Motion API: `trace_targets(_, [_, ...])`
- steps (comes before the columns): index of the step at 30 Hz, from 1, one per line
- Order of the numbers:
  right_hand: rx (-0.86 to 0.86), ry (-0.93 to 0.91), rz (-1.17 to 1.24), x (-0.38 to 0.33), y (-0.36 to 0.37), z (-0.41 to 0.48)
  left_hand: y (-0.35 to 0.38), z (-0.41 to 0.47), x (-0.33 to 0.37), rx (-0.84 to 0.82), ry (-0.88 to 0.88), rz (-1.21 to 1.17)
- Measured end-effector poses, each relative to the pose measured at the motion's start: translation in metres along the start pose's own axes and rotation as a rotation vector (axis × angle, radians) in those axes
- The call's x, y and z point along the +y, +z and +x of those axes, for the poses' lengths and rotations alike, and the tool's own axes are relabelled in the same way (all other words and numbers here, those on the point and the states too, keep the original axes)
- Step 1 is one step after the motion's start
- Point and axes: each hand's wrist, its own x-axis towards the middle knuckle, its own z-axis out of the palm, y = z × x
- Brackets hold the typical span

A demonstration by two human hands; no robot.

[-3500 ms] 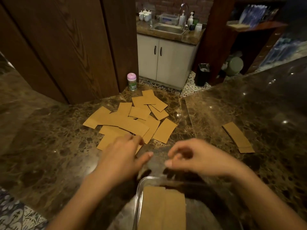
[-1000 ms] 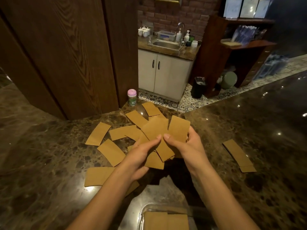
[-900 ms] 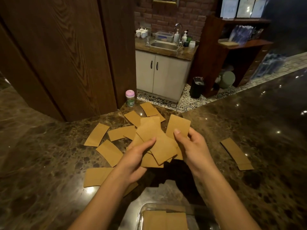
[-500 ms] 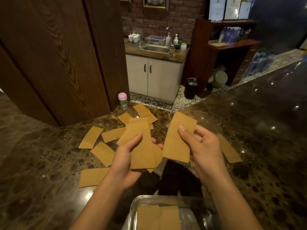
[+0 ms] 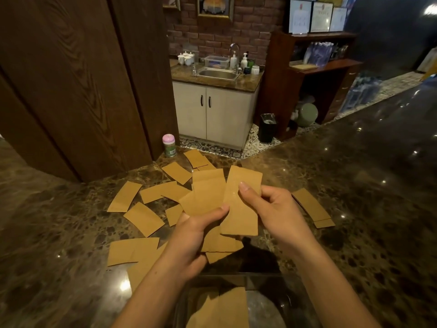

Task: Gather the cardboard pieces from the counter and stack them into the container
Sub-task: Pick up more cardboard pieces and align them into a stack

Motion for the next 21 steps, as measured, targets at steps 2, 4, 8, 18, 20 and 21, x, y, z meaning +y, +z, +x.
trace_targets(2, [-0.087,0.024,0.048,-0.004,-0.0062,-0.0015,-0.0002,-0.0018,0.0003,0.019,0.03,0.023])
trace_targets(4, [-0.101,0.022,0.109,-0.0052,-0.0102,-0.0008,-0.0006,-0.0033,0.0003,0.015,0.067,0.061])
trace_targets(8, [0.02,-0.002,0.151,-0.003,-0.0064,0.0015,0.0006,-0.0057,0.0007,-0.019,0.113,0.129])
trace_targets(18, [-0.076,0.039,0.146,-0.0075,-0.0088,-0.0011,-0.0031,-0.0087,0.0021,0.046,0.061,0.066])
trace_targets(20, [-0.068,0.035,0.156,-0.0091,-0.0102,-0.0005,-0.0043,-0.0085,0.0033,0.045,0.074,0.085])
trace_targets(21, [-0.065,0.036,0.154,-0.0101,-0.011,-0.0002,-0.004,-0.0093,0.0042,0.044,0.077,0.091])
